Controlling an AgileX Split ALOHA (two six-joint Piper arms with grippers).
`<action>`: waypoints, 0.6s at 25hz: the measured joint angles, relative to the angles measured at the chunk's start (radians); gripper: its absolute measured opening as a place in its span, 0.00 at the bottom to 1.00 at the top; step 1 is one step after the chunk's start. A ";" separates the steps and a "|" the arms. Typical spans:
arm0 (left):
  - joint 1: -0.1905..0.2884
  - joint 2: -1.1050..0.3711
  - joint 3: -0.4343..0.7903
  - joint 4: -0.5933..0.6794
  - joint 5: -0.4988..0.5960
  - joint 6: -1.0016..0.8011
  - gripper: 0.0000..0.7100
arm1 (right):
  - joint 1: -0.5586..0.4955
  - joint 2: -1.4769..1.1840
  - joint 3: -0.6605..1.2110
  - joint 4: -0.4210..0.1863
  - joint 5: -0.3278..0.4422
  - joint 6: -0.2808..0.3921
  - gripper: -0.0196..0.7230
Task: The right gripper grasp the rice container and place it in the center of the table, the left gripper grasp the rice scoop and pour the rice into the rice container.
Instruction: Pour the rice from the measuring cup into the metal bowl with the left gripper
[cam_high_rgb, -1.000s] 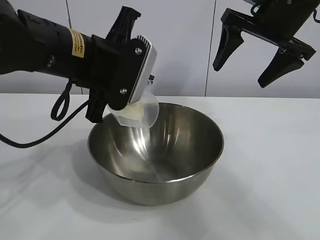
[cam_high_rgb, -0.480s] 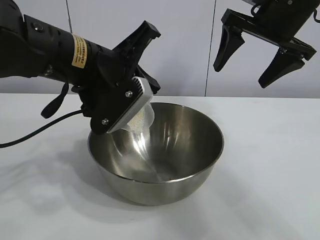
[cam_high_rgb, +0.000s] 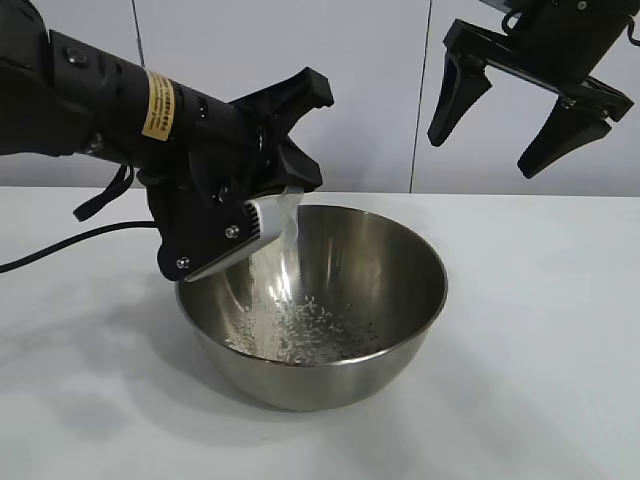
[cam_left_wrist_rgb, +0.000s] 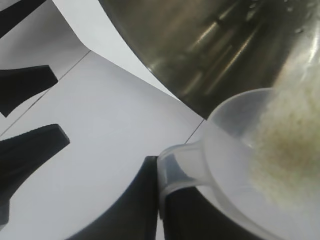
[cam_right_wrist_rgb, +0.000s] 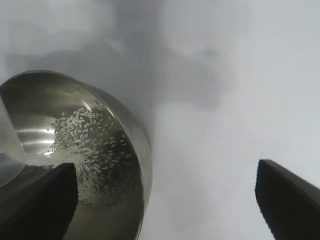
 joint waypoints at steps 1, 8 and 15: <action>0.000 0.000 0.000 0.017 0.000 0.000 0.00 | 0.000 0.000 0.000 0.000 0.000 0.000 0.92; 0.000 0.000 -0.001 0.118 -0.001 0.002 0.00 | 0.000 0.000 0.000 0.000 0.000 -0.002 0.92; 0.000 0.000 -0.001 0.196 0.000 0.002 0.00 | 0.000 0.000 0.000 0.000 0.000 -0.004 0.92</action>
